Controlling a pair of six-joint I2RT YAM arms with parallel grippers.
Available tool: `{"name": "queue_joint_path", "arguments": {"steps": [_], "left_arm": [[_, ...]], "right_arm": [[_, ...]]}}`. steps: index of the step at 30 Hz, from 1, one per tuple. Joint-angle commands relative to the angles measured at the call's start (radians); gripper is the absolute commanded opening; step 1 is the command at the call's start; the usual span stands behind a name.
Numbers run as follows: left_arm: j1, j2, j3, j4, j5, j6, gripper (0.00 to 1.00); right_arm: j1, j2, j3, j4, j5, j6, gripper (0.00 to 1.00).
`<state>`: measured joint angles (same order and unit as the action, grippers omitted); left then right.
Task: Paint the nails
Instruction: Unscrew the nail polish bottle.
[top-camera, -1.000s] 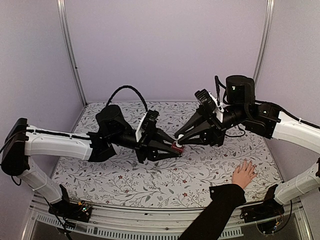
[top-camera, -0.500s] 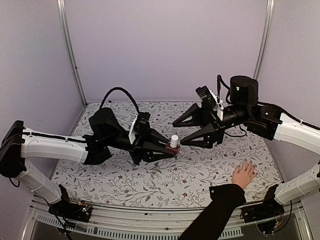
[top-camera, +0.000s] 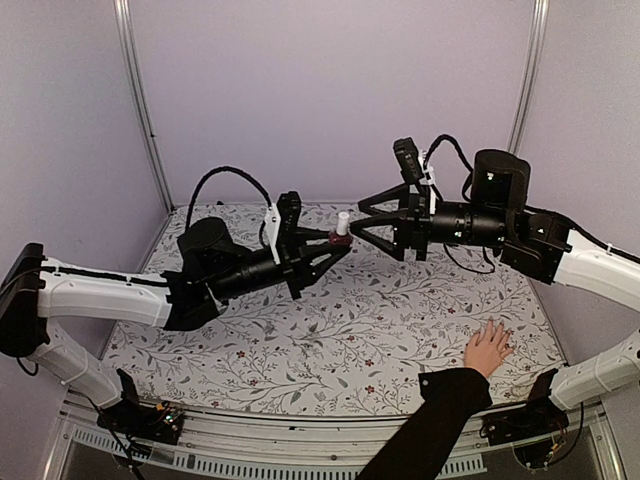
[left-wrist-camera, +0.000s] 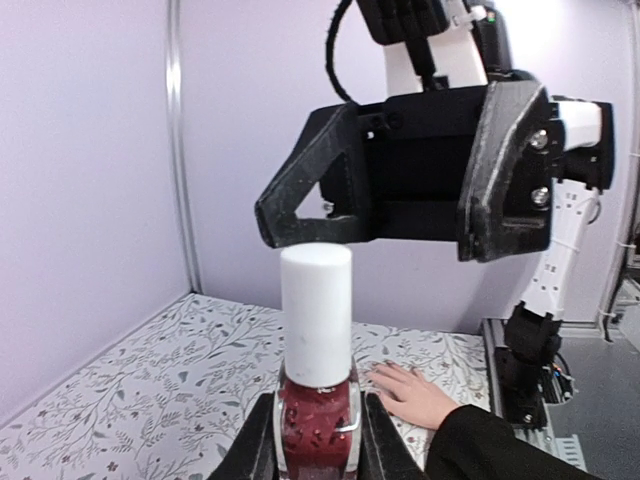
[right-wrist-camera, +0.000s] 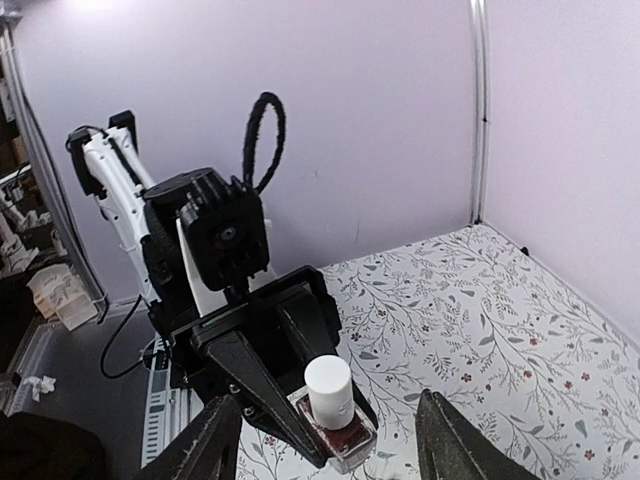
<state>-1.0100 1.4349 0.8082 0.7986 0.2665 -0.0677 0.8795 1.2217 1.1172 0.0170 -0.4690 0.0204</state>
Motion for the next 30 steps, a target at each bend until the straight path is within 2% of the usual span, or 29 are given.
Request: {"name": "queue_joint_path", "arguments": {"steps": [1, 7, 18, 25, 30], "left_arm": [[-0.025, 0.034, 0.04, -0.049, -0.231, 0.048, 0.0], [-0.075, 0.095, 0.105, -0.11, -0.367, 0.11, 0.0], [-0.104, 0.145, 0.146, -0.136, -0.446, 0.149, 0.0], [-0.104, 0.137, 0.137, -0.132, -0.426, 0.165, 0.0], [-0.105, 0.117, 0.119, -0.131, -0.314, 0.188, 0.0]], "right_arm": [[-0.004, 0.038, 0.024, 0.003, 0.196, 0.158, 0.6], [-0.005, 0.087, 0.05, -0.017, 0.241, 0.21, 0.54], [-0.005, 0.139, 0.071, -0.054, 0.189, 0.224, 0.29], [-0.005, 0.143, 0.069, -0.055, 0.144, 0.217, 0.01], [-0.005, 0.113, 0.053, -0.029, 0.095, 0.17, 0.0]]}}
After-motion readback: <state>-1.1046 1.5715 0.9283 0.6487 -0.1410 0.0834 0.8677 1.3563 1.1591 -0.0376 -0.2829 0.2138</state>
